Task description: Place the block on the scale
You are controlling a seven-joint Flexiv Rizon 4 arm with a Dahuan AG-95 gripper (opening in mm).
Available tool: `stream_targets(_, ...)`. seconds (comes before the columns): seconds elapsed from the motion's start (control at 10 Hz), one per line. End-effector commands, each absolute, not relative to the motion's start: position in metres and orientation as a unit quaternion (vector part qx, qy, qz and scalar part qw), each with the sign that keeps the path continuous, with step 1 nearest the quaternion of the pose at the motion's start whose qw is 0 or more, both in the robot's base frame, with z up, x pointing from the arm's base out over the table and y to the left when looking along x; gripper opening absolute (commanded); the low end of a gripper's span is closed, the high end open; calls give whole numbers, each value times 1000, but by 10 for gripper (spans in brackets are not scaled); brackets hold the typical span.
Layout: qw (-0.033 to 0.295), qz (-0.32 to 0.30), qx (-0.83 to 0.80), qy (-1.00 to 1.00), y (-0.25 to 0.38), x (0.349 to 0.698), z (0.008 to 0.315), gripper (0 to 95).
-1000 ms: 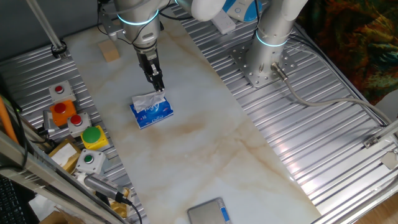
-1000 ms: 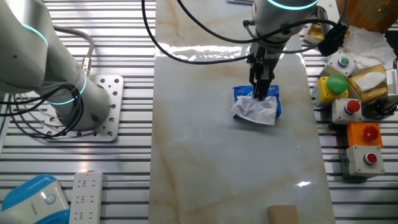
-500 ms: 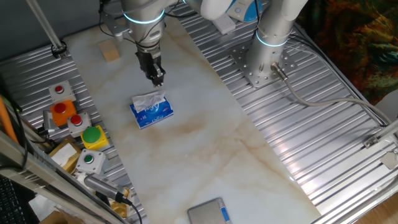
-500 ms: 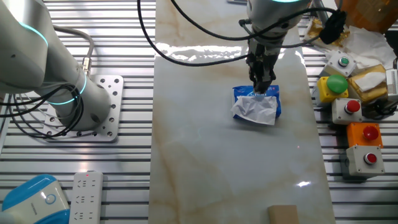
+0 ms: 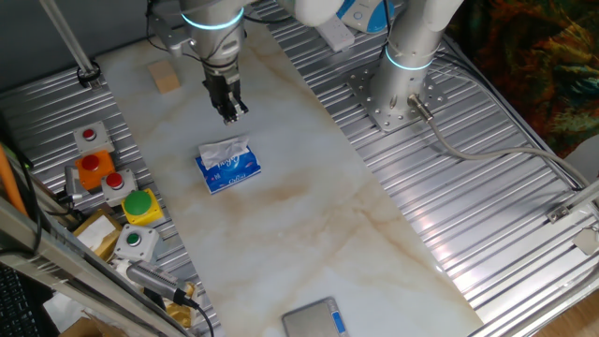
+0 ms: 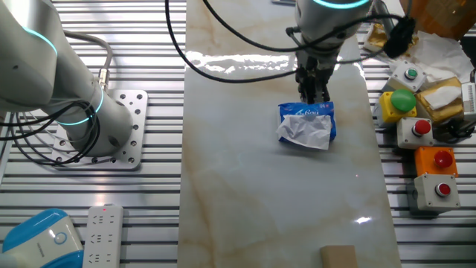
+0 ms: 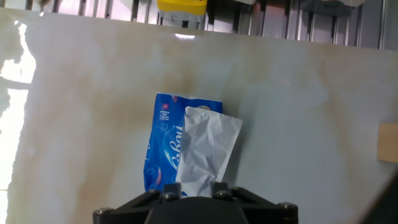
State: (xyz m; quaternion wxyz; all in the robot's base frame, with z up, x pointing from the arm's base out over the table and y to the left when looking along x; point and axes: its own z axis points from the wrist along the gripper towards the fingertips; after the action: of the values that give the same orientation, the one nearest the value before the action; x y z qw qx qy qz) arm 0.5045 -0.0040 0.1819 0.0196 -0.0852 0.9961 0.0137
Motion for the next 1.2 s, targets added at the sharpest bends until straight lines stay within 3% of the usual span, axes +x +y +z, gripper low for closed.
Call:
stream_targets(0.1, 18, 15, -88, 996, -5, 505, 185, 0)
stream_targets(1.2, -3, 24, -62, 998, -6, 507, 190, 0)
